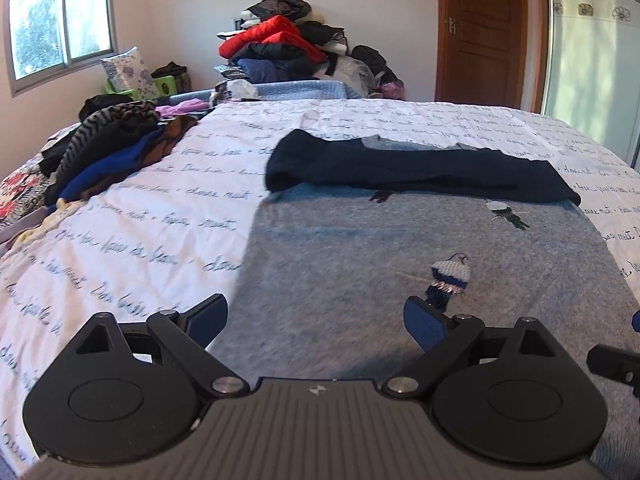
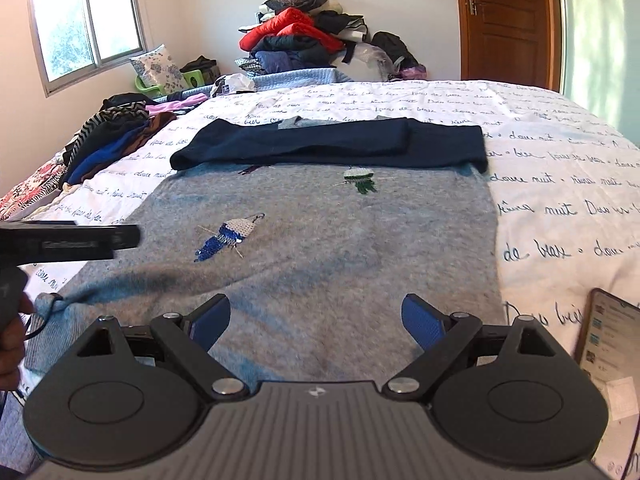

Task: Fold small clothes
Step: 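Move both tools toward the ribbed hem of the sweater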

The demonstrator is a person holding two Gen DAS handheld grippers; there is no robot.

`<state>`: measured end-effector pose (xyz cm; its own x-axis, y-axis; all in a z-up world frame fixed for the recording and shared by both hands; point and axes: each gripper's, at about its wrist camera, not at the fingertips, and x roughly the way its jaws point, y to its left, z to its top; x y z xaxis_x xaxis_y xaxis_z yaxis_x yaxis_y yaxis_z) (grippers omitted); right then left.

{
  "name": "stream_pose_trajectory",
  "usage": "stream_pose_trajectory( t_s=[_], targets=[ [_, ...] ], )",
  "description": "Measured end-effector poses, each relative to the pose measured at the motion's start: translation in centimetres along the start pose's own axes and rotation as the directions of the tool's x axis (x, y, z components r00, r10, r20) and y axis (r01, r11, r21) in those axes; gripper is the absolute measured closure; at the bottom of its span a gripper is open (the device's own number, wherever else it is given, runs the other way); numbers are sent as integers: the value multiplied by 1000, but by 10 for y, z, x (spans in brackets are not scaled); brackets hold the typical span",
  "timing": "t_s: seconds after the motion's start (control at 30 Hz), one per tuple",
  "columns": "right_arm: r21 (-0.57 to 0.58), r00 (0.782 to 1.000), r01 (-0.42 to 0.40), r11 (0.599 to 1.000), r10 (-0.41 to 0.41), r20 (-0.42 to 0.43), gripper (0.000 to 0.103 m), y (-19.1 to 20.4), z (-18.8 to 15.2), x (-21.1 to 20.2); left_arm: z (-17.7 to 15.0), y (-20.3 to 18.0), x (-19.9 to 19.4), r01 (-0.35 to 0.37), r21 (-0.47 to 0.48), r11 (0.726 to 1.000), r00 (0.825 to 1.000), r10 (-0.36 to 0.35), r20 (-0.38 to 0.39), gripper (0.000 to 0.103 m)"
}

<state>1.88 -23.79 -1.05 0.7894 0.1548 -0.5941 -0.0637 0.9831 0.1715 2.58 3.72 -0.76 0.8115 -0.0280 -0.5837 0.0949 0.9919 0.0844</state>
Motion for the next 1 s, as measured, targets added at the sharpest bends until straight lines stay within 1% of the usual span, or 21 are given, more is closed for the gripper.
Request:
stream_pose_trajectory(
  t_s=[0.17, 0.23, 0.3, 0.33, 0.43, 0.57, 0.7, 0.8, 0.87, 0.93, 0.97, 1.0],
  targets=[
    [-4, 1000, -12, 1000, 12, 4, 10, 2, -6, -9, -12, 36, -31, -74, -4, 997, 997, 74, 4, 9],
    [-10, 1000, -17, 1000, 17, 5, 10, 5, -7, -10, -16, 52, -43, -89, -6, 996, 996, 89, -5, 9],
    [-20, 1000, -22, 1000, 22, 6, 10, 8, -9, -11, -21, 66, -52, -89, -7, 996, 996, 89, -23, 9],
    [-26, 1000, -23, 999, 24, 6, 10, 10, -10, -12, -23, 74, -55, -73, -13, 997, 997, 73, -34, 8],
    [-39, 1000, -25, 999, 25, 5, 10, 14, -14, -14, -35, 90, -59, 14, -41, 999, 998, -17, -63, 8],
    [-36, 1000, -20, 999, 19, -9, 10, 15, -18, -14, -53, 93, -56, 88, -36, 995, 993, -91, -78, 8],
    [-36, 1000, -10, 999, 10, -4, 10, 16, -19, -17, -67, 89, -49, 128, 9, 992, 989, -127, -73, 8],
    [-33, 1000, -5, 999, 6, 3, 10, 14, -21, -20, -76, 88, -39, 128, 25, 991, 989, -126, -79, 8],
    [-38, 1000, -1, 999, 2, 4, 10, 14, -22, -21, -80, 91, -33, 143, 1, 990, 986, -142, -83, 8],
    [-49, 1000, 2, 999, -2, 3, 10, 13, -23, -24, -81, 96, -27, 176, -49, 983, 980, -180, -84, 8],
    [-59, 1000, 3, 998, -2, 3, 10, 13, -24, -25, -81, 99, -26, 195, -76, 978, 976, -201, -78, 9],
    [-68, 1000, 6, 998, -5, 7, 10, 13, -25, -27, -81, 101, -26, 212, -98, 972, 973, -219, -73, 13]
  ],
)
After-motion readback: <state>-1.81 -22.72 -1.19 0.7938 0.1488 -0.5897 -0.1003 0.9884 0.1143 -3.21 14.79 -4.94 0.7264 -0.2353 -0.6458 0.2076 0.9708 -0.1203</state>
